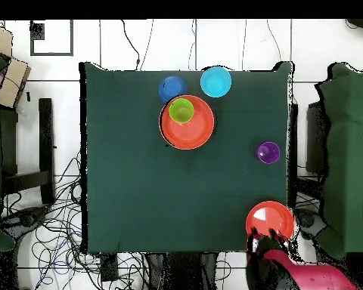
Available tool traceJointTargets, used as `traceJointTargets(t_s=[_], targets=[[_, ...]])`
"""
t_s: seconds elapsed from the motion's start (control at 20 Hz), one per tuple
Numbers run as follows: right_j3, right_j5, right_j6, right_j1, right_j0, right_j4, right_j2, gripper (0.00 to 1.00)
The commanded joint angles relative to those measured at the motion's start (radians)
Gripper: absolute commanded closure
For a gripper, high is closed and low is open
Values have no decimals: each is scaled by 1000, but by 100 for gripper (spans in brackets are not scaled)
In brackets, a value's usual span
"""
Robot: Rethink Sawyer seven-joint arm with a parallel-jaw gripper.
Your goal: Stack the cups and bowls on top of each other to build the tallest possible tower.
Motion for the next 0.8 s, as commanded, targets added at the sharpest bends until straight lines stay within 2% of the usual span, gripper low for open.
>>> traceJointTargets(t_s=[0.05, 0.15, 0.25, 0.45, 0.6, 0.8], targets=[[186, 1, -149, -49, -162, -8, 95, 0], [207, 2, -157, -54, -204, -15, 121, 0], [196, -24, -116, -21, -204, -75, 107, 0], [169, -83, -32, 27, -168, -174, 45, 0], [150, -110, -1, 58, -152, -216, 23, 0], [125, -120, 28, 95, -121, -232, 16, 0]])
